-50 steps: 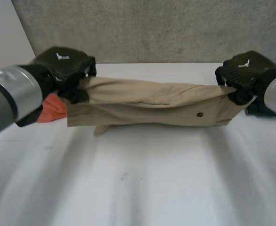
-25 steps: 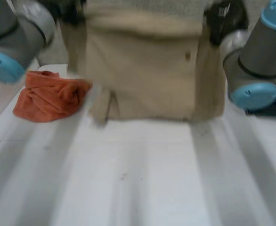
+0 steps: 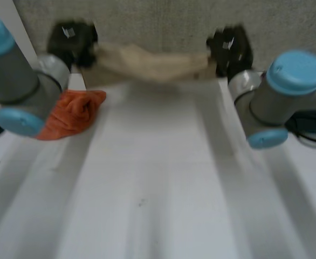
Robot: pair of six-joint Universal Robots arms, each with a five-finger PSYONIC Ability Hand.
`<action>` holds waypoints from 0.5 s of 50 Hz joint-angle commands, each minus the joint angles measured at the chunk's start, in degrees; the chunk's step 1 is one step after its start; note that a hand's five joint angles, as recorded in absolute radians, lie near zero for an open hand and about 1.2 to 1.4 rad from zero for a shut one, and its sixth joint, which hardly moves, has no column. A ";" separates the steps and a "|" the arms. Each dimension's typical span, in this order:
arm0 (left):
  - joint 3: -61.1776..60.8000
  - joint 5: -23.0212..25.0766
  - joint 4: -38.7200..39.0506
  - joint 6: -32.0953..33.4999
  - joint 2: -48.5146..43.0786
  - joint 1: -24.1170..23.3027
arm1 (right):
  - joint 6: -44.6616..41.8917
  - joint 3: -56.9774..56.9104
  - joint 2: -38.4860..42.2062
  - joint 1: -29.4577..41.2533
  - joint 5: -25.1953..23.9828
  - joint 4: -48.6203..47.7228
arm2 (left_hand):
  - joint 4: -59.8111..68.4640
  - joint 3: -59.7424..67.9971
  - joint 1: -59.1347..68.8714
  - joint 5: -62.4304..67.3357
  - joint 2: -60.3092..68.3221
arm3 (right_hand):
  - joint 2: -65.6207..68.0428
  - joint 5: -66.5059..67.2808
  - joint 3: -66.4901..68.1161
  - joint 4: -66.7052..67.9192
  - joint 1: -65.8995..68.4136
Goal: Fold the laundry.
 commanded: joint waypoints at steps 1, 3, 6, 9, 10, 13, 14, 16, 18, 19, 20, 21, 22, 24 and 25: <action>-10.40 0.23 -1.59 6.74 -4.75 -1.66 | -3.44 9.15 4.14 -1.17 -1.26 0.45 | 11.53 11.79 14.40 11.91 11.29 | 12.37 11.78 11.87 11.37 16.52; -12.94 0.23 -3.87 9.02 -4.41 -2.28 | -6.07 12.48 3.44 -1.70 -1.26 1.59 | 11.53 11.79 14.40 11.91 11.29 | 12.37 11.78 11.87 11.37 16.52; -15.33 0.23 -7.39 10.70 -2.83 -2.54 | -8.01 16.27 0.72 -2.05 -1.17 3.52 | 11.53 11.79 14.40 11.91 11.29 | 12.37 11.78 11.87 11.37 16.52; -18.23 0.67 -13.54 11.84 1.21 -2.63 | -9.86 21.19 -4.82 -2.49 -1.61 8.53 | 11.53 11.79 14.40 11.91 11.29 | 12.37 11.78 11.87 11.37 16.52; -19.10 0.85 -15.12 11.93 2.53 -2.54 | -10.21 22.34 -6.31 -2.58 -1.78 10.11 | 11.53 11.79 14.40 11.91 11.29 | 12.37 11.78 11.87 11.37 16.52; -22.27 2.16 -21.45 12.20 7.89 -2.63 | -12.49 26.38 -11.76 -2.75 -2.92 18.89 | 11.53 11.79 14.40 11.91 11.29 | 12.37 11.78 11.87 11.37 16.52; -23.23 2.51 -23.11 12.20 9.12 -2.72 | -13.46 27.17 -12.90 -2.75 -3.19 21.43 | 11.53 11.79 14.40 11.91 11.29 | 12.37 11.78 11.87 11.37 16.52; -25.96 3.22 -27.86 12.90 12.55 -2.89 | -16.62 29.11 -16.16 -2.93 -3.45 29.43 | 11.53 11.79 14.40 11.91 11.29 | 12.37 11.78 11.87 11.37 16.52; -28.67 3.48 -33.03 14.56 15.36 -3.33 | -18.64 30.25 -18.09 -3.28 -3.37 34.88 | 11.53 11.79 14.40 11.91 11.29 | 12.37 11.78 11.87 11.37 16.52; -29.56 3.49 -34.80 15.27 16.07 -3.42 | -20.74 31.13 -19.93 -3.98 -3.28 39.95 | 11.53 11.79 14.40 11.91 11.29 | 12.37 11.78 11.87 11.37 16.52; -30.53 3.40 -36.56 16.06 16.77 -3.60 | -21.72 31.66 -20.82 -4.42 -3.19 42.53 | 11.53 11.79 14.40 11.91 11.29 | 12.37 11.78 11.87 11.37 16.52; -31.50 3.40 -38.32 16.93 17.48 -3.60 | -22.69 32.01 -21.61 -4.77 -3.02 45.16 | 11.53 11.79 14.40 11.91 11.29 | 12.37 11.78 11.87 11.37 16.52; -33.16 3.40 -41.64 18.77 18.53 -3.86 | -23.48 32.54 -22.40 -5.12 -2.93 47.63 | 11.53 11.79 14.40 11.91 11.29 | 12.37 11.78 11.87 11.37 16.52; -34.57 3.31 -45.00 20.71 19.24 -4.04 | -26.20 33.86 -24.07 -6.44 -2.75 54.57 | 11.53 11.79 14.40 11.91 11.29 | 12.37 11.78 11.87 11.37 16.52; -35.02 3.31 -46.50 21.68 19.41 -4.21 | -26.91 34.30 -24.60 -6.71 -2.84 56.77 | 11.53 11.79 14.40 11.91 11.29 | 12.37 11.78 11.87 11.37 16.52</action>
